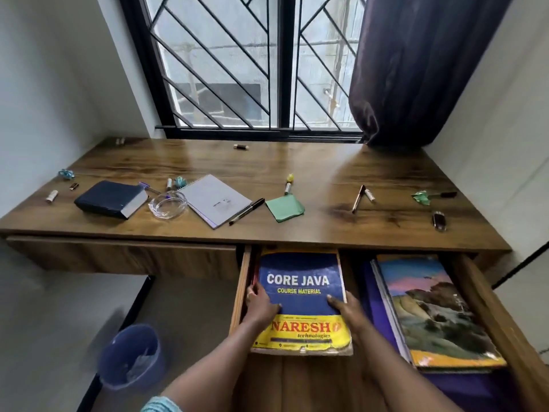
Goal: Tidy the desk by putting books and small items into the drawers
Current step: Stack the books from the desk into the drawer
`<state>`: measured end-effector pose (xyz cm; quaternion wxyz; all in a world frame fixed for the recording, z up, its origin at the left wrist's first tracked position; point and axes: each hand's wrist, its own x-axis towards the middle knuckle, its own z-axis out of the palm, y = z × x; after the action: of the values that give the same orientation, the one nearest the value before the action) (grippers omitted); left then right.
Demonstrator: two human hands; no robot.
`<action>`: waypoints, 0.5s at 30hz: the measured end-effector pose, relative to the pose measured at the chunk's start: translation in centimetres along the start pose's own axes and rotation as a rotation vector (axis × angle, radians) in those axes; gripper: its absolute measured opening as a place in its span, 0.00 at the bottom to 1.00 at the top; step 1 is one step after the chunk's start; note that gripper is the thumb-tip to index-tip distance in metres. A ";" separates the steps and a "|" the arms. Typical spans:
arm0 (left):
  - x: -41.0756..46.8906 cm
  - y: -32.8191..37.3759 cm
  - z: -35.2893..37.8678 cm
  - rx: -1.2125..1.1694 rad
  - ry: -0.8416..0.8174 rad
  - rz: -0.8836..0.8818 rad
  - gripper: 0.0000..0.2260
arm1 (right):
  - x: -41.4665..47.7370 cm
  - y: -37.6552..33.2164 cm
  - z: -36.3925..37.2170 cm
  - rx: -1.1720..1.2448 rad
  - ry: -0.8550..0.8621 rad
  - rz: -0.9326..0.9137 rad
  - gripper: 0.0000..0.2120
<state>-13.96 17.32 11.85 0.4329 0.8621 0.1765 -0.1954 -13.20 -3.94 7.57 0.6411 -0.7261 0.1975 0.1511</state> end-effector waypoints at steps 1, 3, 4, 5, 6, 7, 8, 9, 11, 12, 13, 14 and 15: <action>0.3 0.0 0.1 0.012 0.007 -0.007 0.38 | -0.2 -0.9 0.3 -0.029 0.011 0.001 0.14; 0.2 0.3 0.3 0.041 0.037 -0.019 0.37 | 0.0 -1.9 0.6 -0.010 0.020 0.004 0.14; 0.0 0.3 0.4 0.065 0.049 -0.026 0.36 | -0.1 -2.3 0.9 -0.027 0.021 0.004 0.14; 0.0 0.3 0.6 0.081 0.060 -0.035 0.36 | -0.2 -2.4 1.2 -0.050 0.046 0.004 0.13; 0.0 0.2 0.8 0.096 0.070 -0.043 0.36 | -0.3 -2.4 1.4 -0.071 0.062 -0.004 0.14; 0.1 0.2 0.9 0.113 0.074 -0.050 0.36 | -0.4 -2.5 1.4 -0.094 0.080 -0.016 0.15; 0.0 0.3 1.0 0.132 0.076 -0.053 0.36 | -0.5 -2.5 1.4 -0.128 0.092 -0.029 0.16; 0.0 0.4 1.1 0.143 0.075 -0.057 0.36 | -0.7 -2.6 1.3 -0.183 0.102 -0.041 0.17; -0.2 0.6 1.1 0.152 0.077 -0.055 0.36 | -1.1 -2.8 1.1 -0.331 0.121 -0.070 0.17; -0.3 0.6 1.2 0.161 0.079 -0.052 0.35 | -1.3 -2.9 1.0 -0.417 0.132 -0.082 0.18; -0.5 0.7 1.4 0.178 0.082 -0.047 0.35 | -1.2 -2.7 0.9 -0.493 0.150 -0.099 0.19; -0.6 0.7 1.6 0.206 0.086 -0.039 0.35 | -1.1 -2.5 0.7 -0.543 0.165 -0.096 0.21; -0.8 0.6 1.8 0.242 0.091 -0.033 0.35 | -1.3 -2.4 0.8 -0.567 0.161 -0.079 0.23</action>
<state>-14.69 15.41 11.61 0.3143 0.9129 0.1853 -0.1832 -13.17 -2.79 10.22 0.4005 -0.8929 0.1693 0.1170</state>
